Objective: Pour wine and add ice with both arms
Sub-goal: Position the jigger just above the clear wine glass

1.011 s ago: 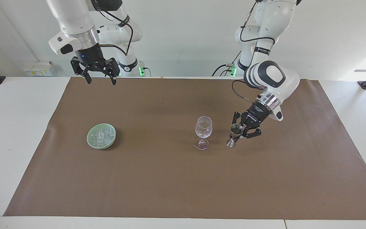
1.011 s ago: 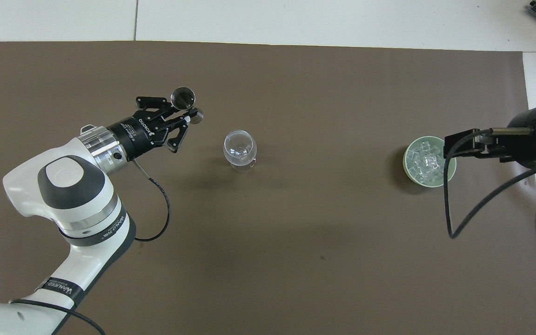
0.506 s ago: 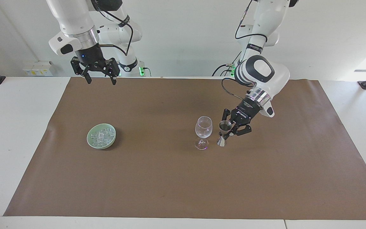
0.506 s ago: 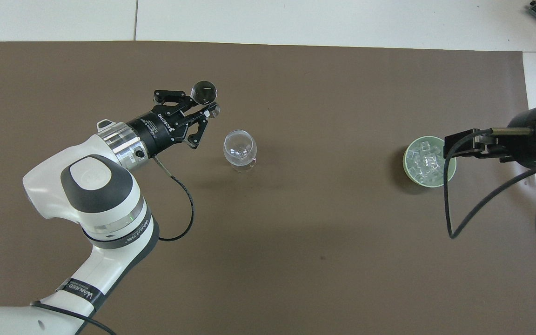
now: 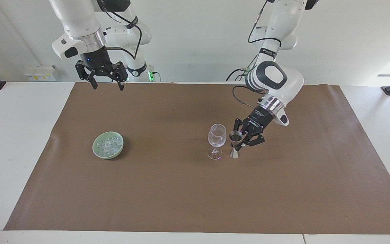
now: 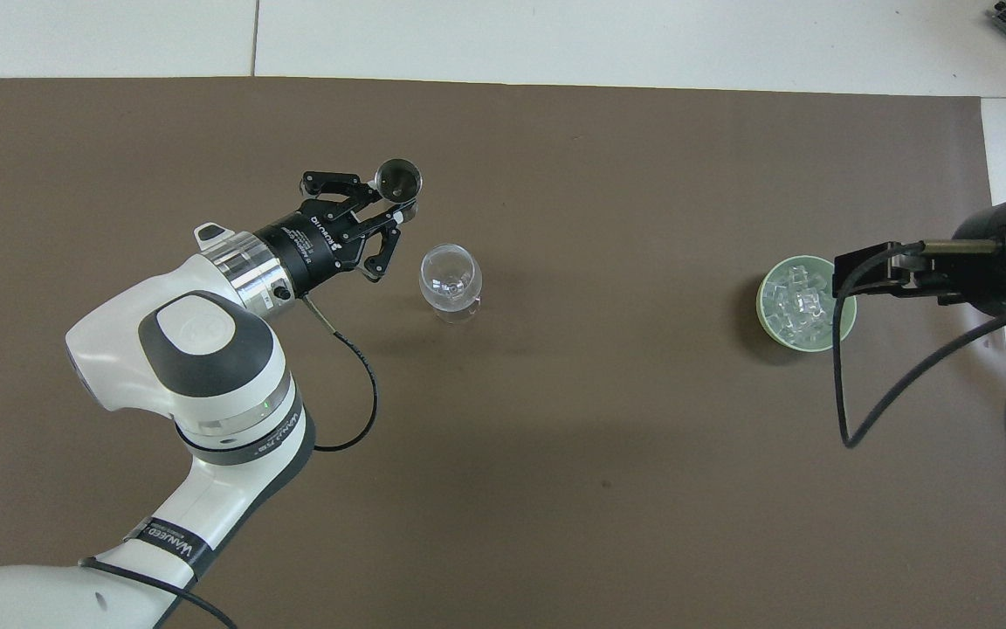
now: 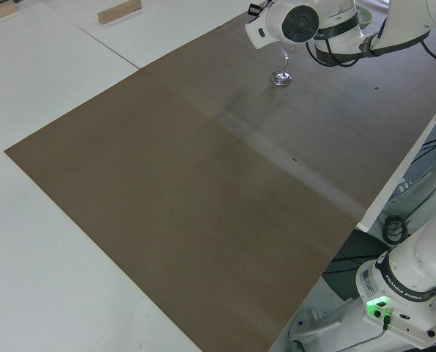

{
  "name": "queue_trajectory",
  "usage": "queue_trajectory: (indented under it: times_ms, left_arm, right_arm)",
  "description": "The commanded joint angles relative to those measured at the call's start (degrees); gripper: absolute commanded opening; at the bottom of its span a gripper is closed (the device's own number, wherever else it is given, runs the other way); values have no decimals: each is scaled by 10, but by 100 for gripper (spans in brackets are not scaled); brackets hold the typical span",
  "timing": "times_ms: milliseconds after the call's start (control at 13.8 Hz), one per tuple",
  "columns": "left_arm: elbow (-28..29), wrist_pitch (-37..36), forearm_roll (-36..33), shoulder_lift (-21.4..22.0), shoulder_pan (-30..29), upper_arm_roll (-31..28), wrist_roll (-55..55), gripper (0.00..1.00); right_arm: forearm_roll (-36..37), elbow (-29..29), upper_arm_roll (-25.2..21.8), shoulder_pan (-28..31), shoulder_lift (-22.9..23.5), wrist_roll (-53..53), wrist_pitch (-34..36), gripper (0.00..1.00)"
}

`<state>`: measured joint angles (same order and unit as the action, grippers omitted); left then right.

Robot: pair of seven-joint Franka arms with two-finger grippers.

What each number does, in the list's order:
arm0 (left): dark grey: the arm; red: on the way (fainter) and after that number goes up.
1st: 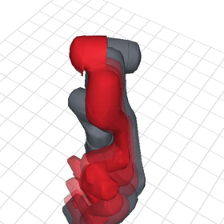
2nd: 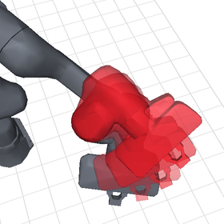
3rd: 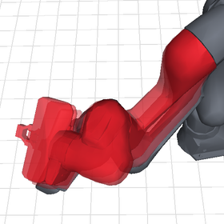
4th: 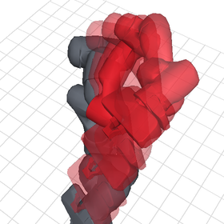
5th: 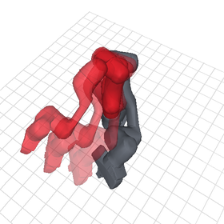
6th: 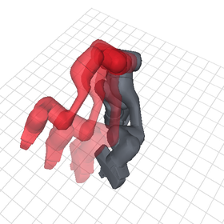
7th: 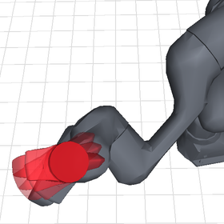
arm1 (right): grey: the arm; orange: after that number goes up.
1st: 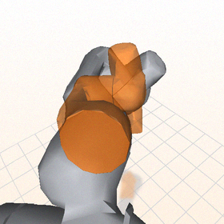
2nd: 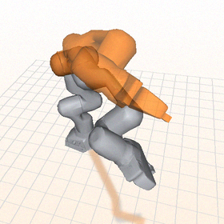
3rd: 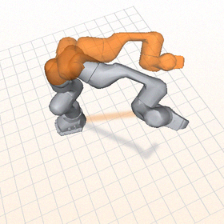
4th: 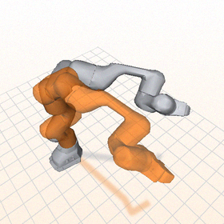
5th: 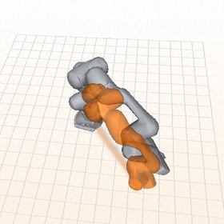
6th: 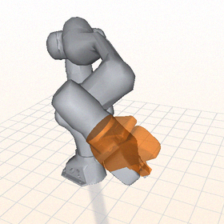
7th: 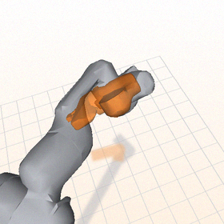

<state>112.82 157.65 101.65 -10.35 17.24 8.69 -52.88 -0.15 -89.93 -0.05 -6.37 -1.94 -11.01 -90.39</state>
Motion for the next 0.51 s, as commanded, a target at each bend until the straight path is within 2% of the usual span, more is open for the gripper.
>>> queue_trajectory:
  times_ms: [0,433]
  left_arm:
    - [-8,12,14,-3,11,-4,36,0]
    - [-4,-1,14,6,19,-4,89,0]
  right_arm:
    - [-13,-12,0,7,-10,13,-2,100]
    - [-13,-12,0,7,-10,13,-2,100]
